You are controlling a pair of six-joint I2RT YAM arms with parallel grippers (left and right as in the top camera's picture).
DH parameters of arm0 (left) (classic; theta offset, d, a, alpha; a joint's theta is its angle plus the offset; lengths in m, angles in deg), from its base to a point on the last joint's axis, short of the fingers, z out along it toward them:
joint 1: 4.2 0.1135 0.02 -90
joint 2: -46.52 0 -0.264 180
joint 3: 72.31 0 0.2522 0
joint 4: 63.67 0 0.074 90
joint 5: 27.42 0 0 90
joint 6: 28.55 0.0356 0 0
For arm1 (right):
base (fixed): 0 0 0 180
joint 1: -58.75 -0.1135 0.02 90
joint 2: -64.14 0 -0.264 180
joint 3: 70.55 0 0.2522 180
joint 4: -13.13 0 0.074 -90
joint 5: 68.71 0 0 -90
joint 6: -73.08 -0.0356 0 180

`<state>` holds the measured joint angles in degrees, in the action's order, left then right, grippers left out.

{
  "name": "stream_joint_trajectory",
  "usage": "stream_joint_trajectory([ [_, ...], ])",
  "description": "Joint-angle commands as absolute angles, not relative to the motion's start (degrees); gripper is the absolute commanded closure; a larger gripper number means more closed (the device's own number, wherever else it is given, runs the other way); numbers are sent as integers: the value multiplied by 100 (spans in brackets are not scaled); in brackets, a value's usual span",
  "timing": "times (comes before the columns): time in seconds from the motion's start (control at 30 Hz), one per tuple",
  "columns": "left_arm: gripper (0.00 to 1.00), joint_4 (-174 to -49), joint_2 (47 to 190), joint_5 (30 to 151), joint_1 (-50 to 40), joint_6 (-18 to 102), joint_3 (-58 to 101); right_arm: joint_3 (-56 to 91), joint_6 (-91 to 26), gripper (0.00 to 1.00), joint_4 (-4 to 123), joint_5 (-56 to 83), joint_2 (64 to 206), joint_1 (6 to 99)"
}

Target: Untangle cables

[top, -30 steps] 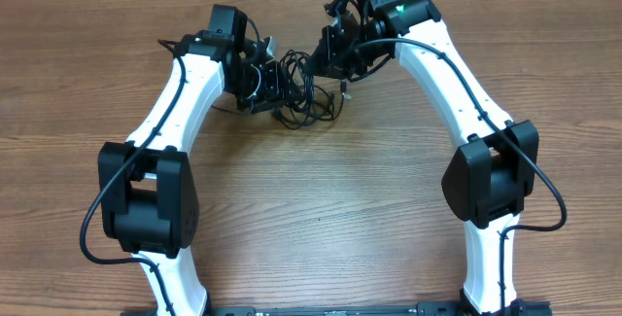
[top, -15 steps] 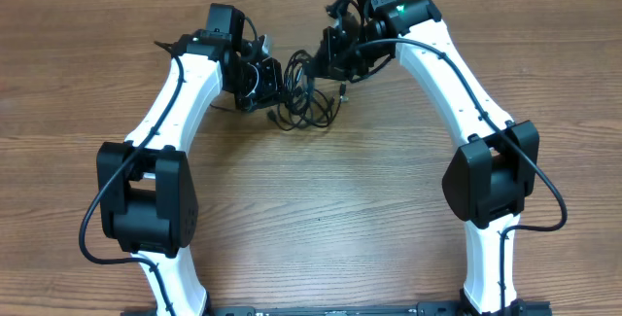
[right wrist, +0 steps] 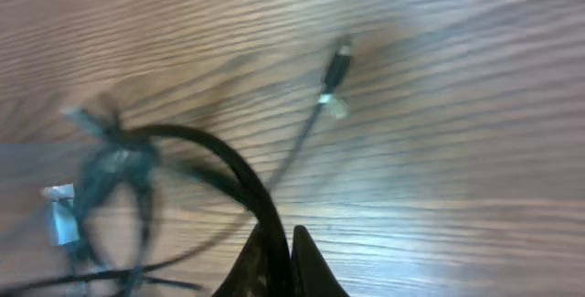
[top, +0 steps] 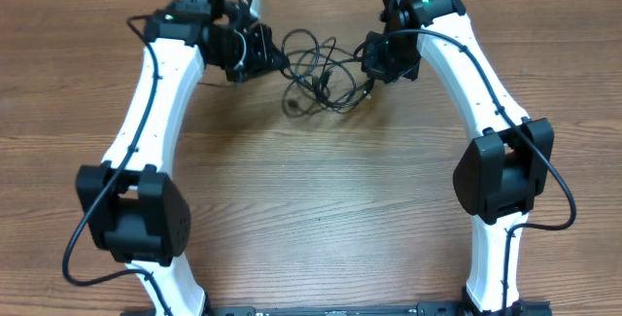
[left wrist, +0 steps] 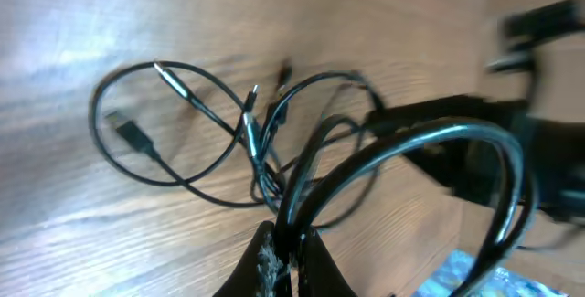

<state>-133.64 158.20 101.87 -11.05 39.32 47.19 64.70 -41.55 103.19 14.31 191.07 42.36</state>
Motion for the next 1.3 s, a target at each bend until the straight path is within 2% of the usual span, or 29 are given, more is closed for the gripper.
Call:
stream_joint_trajectory([
  [0.0, 96, -13408, 15490, 10414, -753, 4017, 5285, 6553, -4277, 96, 10467, 2648, 19015, 4324],
  [0.1, 96, -13600, 15481, 10047, -406, 3532, 5571, 6553, -4854, 96, 10745, 3512, 19015, 4400],
  [0.2, 96, -13766, 15472, 9800, -106, 2765, 5735, 6553, -5016, 96, 10817, 3448, 19015, 4536],
  [0.3, 96, -13281, 15472, 10899, -32, 2682, 5807, 6553, -4946, 96, 10721, 2801, 19015, 4652],
  [0.33, 96, -12892, 15472, 11732, -30, 2675, 5818, 6553, -4948, 96, 10719, 2745, 19015, 4660],
  [0.4, 96, -12492, 15472, 12322, -23, 2623, 5823, 6553, -4950, 96, 10725, 2740, 19015, 4660],
  [0.47, 96, -12136, 15472, 12576, -23, 2312, 5831, 6553, -4948, 83, 10738, 2738, 19015, 4660],
  [0.6, 96, -11574, 15468, 12508, -25, 2026, 5960, 6553, -4692, 72, 10723, 2602, 19015, 4660],
  [0.63, 96, -11615, 15455, 12165, -38, 2024, 6072, 6553, -4461, 61, 10719, 2428, 19015, 4660],
  [0.7, 96, -11816, 15378, 11247, -91, 2081, 6288, 6553, -4177, 50, 10738, 2187, 19015, 4660],
  [0.77, 96, -11996, 15293, 10545, -157, 2269, 6478, 6553, -4172, 49, 10773, 2176, 19015, 4660],
  [0.8, 96, -12192, 15203, 9922, -242, 2481, 6697, 6553, -4172, 45, 10786, 2178, 19015, 4660],
  [0.9, 96, -12350, 15109, 9459, -386, 2944, 7009, 6553, -4172, 33, 10780, 2093, 19015, 4660],
  [0.93, 96, -12383, 15070, 9483, -511, 3082, 7165, 6553, -4098, 26, 10730, 1739, 19015, 4660],
  [1.07, 96, -12525, 15064, 9144, -782, 3055, 7191, 6553, -2800, 11, 10439, -230, 19015, 4658],
  [1.13, 96, -12756, 15064, 8397, -917, 3064, 7191, 6553, -2837, 10, 10406, -305, 19015, 4647],
  [1.27, 96, -13397, 15066, 7767, -1265, 3464, 7191, 6564, -2529, 6, 10391, -860, 19013, 4649],
])
